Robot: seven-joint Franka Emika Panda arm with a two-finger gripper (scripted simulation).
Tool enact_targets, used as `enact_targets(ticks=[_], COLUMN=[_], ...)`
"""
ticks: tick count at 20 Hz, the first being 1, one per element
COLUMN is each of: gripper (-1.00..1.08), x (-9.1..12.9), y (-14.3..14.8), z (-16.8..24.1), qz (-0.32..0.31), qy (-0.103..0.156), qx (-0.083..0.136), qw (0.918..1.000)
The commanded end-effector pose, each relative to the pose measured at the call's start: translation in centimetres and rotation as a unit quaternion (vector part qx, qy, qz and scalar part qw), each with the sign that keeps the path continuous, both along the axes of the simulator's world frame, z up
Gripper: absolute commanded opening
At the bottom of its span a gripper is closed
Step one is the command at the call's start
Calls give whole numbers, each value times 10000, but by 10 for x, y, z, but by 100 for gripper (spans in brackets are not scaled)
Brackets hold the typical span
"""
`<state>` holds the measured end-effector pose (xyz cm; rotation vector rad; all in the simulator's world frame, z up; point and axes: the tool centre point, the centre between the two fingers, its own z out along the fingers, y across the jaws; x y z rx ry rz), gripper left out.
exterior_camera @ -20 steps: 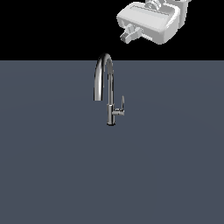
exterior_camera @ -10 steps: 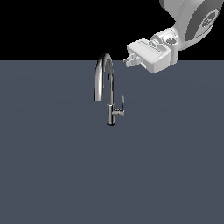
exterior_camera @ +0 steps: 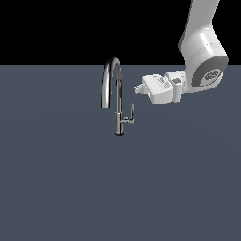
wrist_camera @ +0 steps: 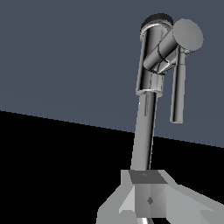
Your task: Turn on the faucet by rotating a designated handle.
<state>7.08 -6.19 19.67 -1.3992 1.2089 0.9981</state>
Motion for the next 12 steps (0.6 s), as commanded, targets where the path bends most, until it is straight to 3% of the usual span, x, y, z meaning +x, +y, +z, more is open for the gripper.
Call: enact_targets(ticks=[1,7,12], gripper=[-100,-100,-100], x=[5,12,14], y=[1,4,7], z=[-18,-51,-66], qz=[-250,-673,-865], qy=[196,534,686], qx=[252,674,867], qw=[9992,9940,9901])
